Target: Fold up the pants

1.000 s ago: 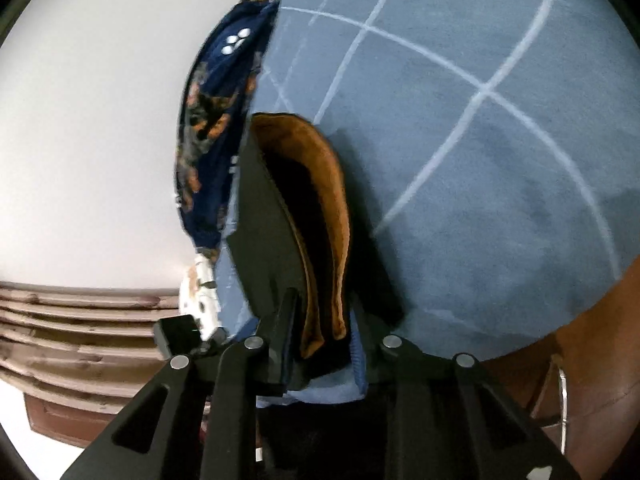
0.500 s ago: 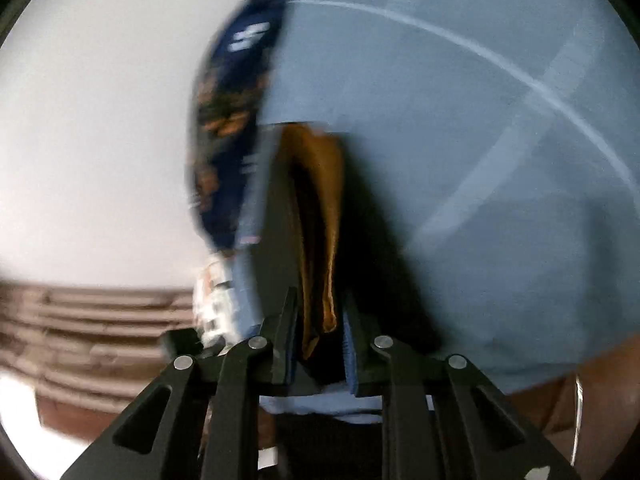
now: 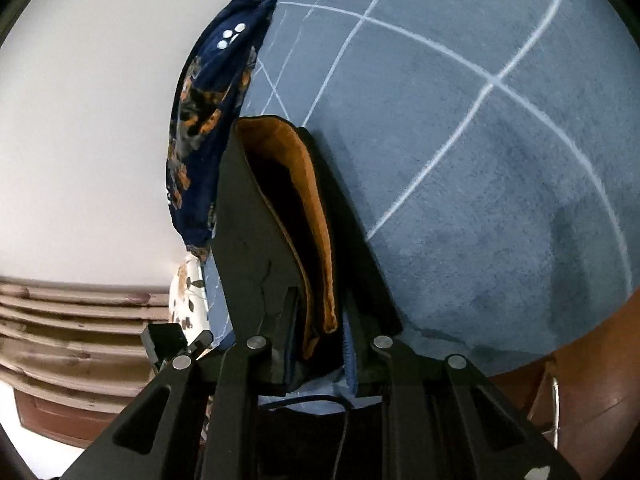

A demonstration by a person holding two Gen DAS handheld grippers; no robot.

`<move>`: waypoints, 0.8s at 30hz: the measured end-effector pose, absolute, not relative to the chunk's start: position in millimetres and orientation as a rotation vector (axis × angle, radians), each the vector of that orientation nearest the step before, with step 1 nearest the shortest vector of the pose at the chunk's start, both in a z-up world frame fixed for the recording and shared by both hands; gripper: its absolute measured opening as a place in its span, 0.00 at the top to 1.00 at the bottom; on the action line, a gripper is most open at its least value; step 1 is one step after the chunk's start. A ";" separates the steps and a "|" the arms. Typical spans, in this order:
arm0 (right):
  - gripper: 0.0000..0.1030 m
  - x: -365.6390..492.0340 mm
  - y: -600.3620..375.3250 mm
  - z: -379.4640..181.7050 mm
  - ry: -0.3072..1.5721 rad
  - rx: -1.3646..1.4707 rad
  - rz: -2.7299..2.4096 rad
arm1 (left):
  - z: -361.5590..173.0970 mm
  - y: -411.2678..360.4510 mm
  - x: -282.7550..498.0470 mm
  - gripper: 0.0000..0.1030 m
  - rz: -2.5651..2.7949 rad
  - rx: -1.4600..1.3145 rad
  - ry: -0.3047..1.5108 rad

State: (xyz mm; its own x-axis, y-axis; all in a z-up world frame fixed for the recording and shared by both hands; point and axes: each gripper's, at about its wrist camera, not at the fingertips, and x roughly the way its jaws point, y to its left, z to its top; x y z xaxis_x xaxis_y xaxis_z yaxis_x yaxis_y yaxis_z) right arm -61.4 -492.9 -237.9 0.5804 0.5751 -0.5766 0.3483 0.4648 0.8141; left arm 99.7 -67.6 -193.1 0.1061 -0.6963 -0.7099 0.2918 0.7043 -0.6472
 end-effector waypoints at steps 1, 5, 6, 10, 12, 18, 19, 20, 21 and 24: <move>0.82 -60.2 -491.4 -235.2 0.997 1.103 0.166 | -193.5 -66.5 99.3 0.16 -0.754 -0.392 1.267; 0.80 -59.4 -494.0 -237.3 0.991 1.096 0.156 | -199.1 -69.1 98.2 0.16 -0.741 -0.368 1.272; 0.78 -58.9 -494.1 -236.8 0.985 1.094 0.156 | -199.1 -71.6 97.9 0.16 -0.742 -0.360 1.268; 0.74 -52.0 -491.6 -225.7 0.974 0.991 0.121 | -196.2 -86.0 89.3 0.15 -0.737 -0.221 1.236; 0.73 -46.2 -490.7 -221.3 0.981 0.937 0.103 | -195.8 -93.2 86.0 0.12 -0.734 -0.164 1.228; 0.55 -34.7 -492.2 -221.7 1.006 0.851 0.058 | -195.6 -110.8 77.9 0.09 -0.710 -0.025 1.211; 0.55 -33.4 -493.1 -223.1 1.007 0.855 0.065 | -196.0 -112.6 76.9 0.09 -0.707 -0.011 1.210; 0.55 -33.8 -493.8 -224.4 1.007 0.857 0.068 | -195.9 -114.6 76.1 0.08 -0.704 0.005 1.209; 0.55 -31.8 -494.3 -225.4 1.009 0.859 0.073 | -195.8 -116.4 75.4 0.08 -0.700 0.022 1.208; 0.55 -25.9 -494.5 -229.2 1.020 0.883 0.113 | -195.7 -120.4 74.0 0.08 -0.690 0.056 1.207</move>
